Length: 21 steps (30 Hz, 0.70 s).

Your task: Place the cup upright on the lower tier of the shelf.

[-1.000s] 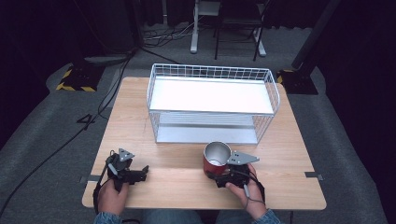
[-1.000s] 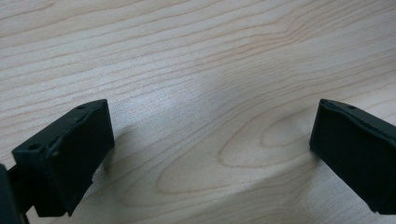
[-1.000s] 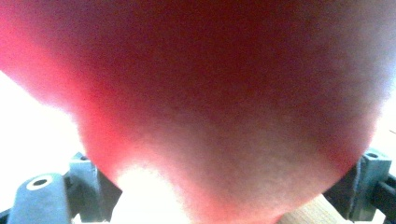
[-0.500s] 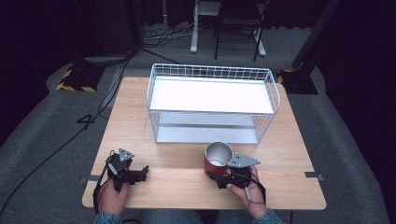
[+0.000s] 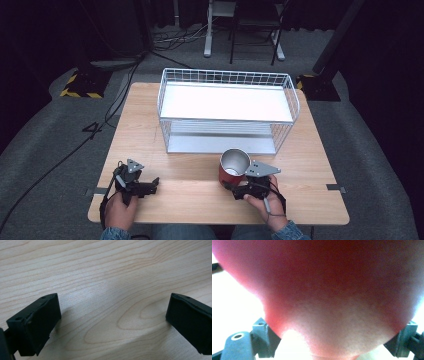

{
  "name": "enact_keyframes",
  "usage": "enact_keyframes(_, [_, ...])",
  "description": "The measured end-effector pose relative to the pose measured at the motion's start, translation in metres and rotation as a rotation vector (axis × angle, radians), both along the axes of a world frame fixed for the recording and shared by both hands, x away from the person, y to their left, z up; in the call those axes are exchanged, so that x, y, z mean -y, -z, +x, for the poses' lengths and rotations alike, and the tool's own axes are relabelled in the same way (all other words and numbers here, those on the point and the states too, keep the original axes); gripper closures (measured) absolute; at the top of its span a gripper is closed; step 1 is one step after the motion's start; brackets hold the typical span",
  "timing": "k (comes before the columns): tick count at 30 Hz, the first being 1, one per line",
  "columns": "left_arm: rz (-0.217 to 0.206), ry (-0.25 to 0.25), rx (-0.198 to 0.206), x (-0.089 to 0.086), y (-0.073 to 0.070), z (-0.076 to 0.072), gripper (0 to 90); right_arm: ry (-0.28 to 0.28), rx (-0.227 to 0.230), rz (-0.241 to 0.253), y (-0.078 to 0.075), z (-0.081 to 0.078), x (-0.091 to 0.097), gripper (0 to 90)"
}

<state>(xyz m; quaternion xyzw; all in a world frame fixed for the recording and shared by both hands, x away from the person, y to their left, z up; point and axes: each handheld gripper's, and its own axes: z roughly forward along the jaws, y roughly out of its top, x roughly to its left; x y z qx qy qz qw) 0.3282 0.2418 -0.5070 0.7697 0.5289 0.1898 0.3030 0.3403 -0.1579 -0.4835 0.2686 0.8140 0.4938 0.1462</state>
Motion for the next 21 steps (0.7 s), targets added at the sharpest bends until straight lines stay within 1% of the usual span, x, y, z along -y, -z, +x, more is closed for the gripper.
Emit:
enact_keyframes(5, [0.0, 0.0, 0.0, 0.0, 0.0, 0.0, 0.0, 0.004, 0.003, -0.018, -0.007, 0.007, -0.002, 17.0])
enact_keyframes(11, [0.0, 0.0, 0.0, 0.0, 0.0, 0.0, 0.0, 0.015, -0.013, -0.02, -0.015, 0.02, -0.005, 17.0])
enact_keyframes(15, [0.0, 0.0, 0.0, 0.0, 0.0, 0.0, 0.1, 0.022, -0.018, -0.016, -0.021, 0.03, -0.008, 17.0])
enact_keyframes(18, [-0.001, -0.001, 0.0, 0.0, 0.0, 0.0, 0.1, 0.031, -0.024, -0.011, -0.025, 0.041, -0.011, 17.0])
enact_keyframes(21, [0.001, 0.001, -0.001, 0.0, 0.0, 0.0, 0.0, 0.039, -0.03, -0.006, -0.025, 0.046, -0.012, 17.0])
